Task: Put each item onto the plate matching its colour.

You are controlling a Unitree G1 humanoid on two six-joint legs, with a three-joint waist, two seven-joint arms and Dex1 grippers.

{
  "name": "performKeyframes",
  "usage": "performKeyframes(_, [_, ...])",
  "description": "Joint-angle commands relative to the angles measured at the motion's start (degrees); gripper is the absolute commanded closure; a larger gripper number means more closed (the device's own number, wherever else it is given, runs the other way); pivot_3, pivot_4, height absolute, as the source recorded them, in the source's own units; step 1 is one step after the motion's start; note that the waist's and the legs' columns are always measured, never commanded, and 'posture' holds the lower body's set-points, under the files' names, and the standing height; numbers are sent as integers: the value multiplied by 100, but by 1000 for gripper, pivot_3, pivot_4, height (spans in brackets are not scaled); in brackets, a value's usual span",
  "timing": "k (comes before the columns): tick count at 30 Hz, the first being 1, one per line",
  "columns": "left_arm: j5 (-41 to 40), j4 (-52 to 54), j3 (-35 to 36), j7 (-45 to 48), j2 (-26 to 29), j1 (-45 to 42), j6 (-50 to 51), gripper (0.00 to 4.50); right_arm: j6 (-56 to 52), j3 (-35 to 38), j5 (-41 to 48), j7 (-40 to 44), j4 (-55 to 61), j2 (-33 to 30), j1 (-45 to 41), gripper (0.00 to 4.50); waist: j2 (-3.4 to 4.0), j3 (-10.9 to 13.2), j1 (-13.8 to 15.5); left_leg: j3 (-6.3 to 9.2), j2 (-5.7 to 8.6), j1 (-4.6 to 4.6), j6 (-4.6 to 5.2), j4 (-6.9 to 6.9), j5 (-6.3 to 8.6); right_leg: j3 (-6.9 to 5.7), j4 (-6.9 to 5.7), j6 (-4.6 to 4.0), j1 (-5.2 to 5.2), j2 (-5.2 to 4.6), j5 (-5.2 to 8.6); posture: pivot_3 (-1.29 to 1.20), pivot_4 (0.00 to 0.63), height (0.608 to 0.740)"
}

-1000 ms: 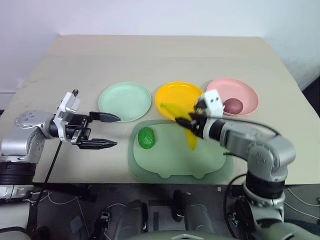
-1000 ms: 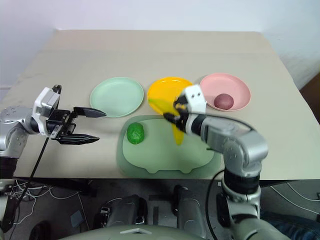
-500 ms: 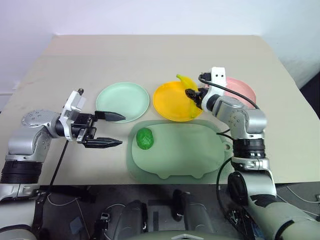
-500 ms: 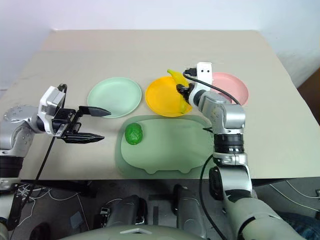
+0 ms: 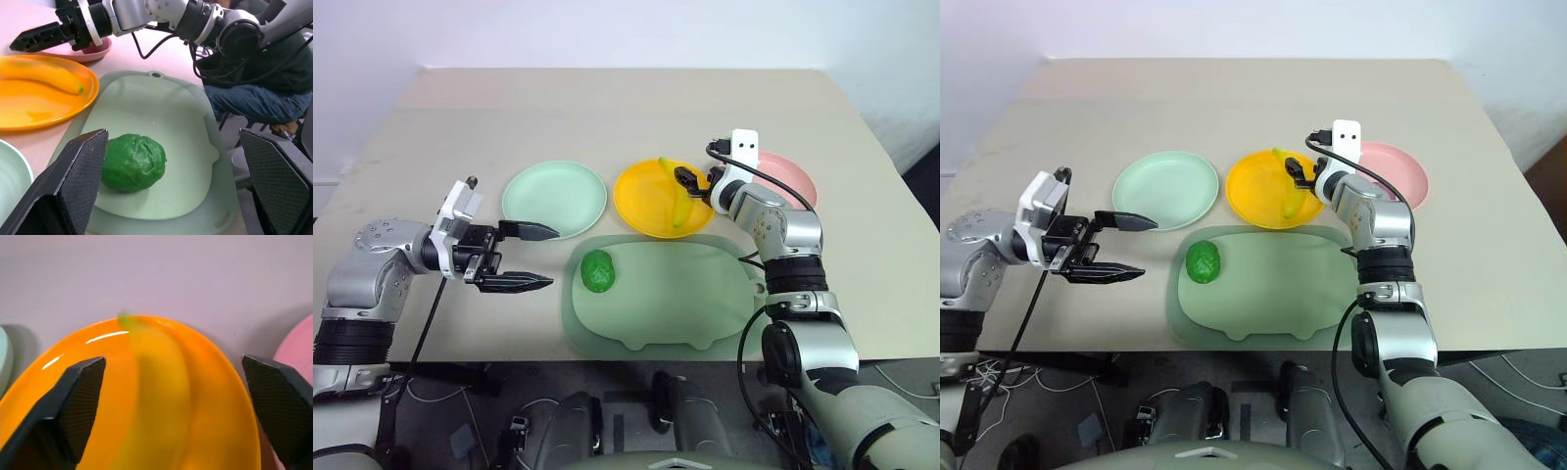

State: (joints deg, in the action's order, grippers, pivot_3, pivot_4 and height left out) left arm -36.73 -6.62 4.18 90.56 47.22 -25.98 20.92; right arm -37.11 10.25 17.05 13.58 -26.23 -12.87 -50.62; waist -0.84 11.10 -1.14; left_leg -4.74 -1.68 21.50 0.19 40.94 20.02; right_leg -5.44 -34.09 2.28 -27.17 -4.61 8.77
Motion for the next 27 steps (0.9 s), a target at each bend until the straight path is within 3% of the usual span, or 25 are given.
performKeyframes(1, [2,29,150,-16,9,-74,-66,0,282,180,354,482,708,-133,-91,23,5,3,3,0,0,1,0,0,0,0,0,0,-1,0,0,0,150,740])
performKeyframes(4, [17,-18,126,-32,-39,-126,-82,0,310,194,627,1104,1156,-363,56,23,5,3,13,1,-4,0,0,0,0,0,0,0,0,0,0,0,150,740])
performKeyframes(9, [99,-178,76,-149,-153,-239,-55,0,-348,-82,1672,3765,2266,-1713,851,23,3,2,86,7,-2,2,10,5,5,-2,8,2,10,-5,0,0,150,740])
performKeyframes(14, [143,-264,46,-309,-273,-323,31,0,-394,-178,2033,5358,2569,-2815,1528,23,3,2,40,2,3,-6,13,5,8,-1,8,2,11,-2,0,0,150,740])
performKeyframes(22, [164,-282,18,-426,-362,-352,40,0,666,-602,1502,6968,2141,-3769,1953,23,2,3,52,-5,1,-10,12,7,7,1,10,2,9,0,0,0,150,740])
performKeyframes(27, [216,-363,10,-755,-475,-492,191,0,1115,-722,1341,7209,2112,-3729,2192,23,-1,3,71,-5,4,-10,11,13,6,1,10,2,10,-3,0,0,150,740])
